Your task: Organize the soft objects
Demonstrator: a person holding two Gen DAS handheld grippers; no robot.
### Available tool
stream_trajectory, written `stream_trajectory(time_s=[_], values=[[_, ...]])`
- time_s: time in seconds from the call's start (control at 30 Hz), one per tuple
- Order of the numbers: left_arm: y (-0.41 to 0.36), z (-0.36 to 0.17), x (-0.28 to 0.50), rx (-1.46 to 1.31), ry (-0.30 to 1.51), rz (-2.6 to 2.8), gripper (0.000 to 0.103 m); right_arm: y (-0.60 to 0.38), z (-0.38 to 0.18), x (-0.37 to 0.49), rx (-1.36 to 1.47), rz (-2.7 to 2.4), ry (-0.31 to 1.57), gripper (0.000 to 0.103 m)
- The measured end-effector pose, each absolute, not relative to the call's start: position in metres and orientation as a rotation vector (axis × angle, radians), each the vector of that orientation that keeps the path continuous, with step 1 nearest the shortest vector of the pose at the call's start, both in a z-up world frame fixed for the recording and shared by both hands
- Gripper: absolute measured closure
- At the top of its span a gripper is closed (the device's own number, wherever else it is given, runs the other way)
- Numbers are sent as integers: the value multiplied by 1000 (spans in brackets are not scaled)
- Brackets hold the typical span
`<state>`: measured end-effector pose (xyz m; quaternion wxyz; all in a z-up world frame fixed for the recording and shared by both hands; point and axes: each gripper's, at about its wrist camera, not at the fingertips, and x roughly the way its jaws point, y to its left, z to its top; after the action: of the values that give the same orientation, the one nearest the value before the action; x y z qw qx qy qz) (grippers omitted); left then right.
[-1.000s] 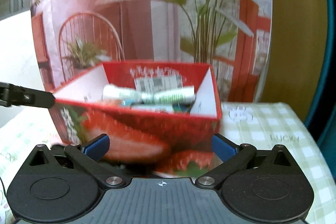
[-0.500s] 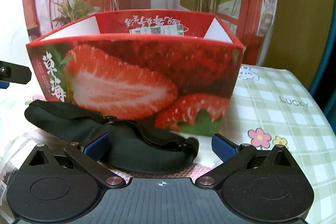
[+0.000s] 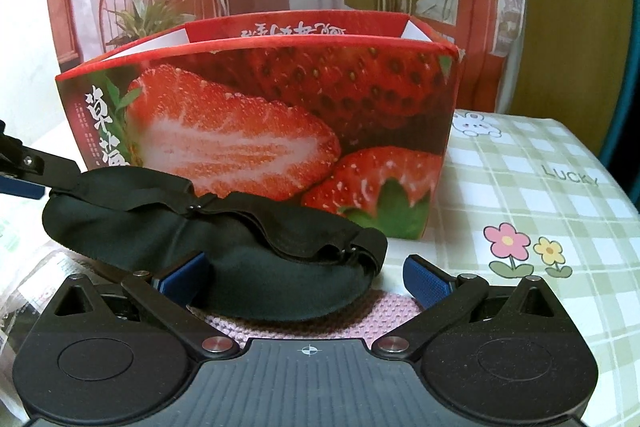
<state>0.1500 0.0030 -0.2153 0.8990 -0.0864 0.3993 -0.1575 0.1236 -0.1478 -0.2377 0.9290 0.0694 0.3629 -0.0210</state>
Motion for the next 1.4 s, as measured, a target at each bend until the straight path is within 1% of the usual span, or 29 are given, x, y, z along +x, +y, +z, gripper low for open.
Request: stream_trajectory(time_s=[0.17,0.23,0.3,0.37,0.4,0.6,0.87,1.07,1.4], values=[[1,-230,159,-233,857,-343,29,-148,-241,123,145,-41,740,0],[1,-237,163,-270,883,-357,39,-149,-241,124,148,-40,742,0],[-4,-239,161,-241,891,-384,72,-149,-241,124,148,-39,744,0],[-7,-237,157,-215,874,-388,75,-149,-241,124,145,-39,745,0],[-6,-235,155,-226,866,-397,79,-149,-240,124,143,-37,746,0],[-3,-231,141,-242,844,-438,82,-147,-236,126,122,-36,756,0],[7,-239,136,-276,864,-440,82,-145,-229,123,121,-28,769,0],[2,-238,134,-233,830,-442,81,-145,-225,122,125,-16,770,0],[4,-239,133,-238,814,-434,80,-150,-224,121,145,2,778,0]])
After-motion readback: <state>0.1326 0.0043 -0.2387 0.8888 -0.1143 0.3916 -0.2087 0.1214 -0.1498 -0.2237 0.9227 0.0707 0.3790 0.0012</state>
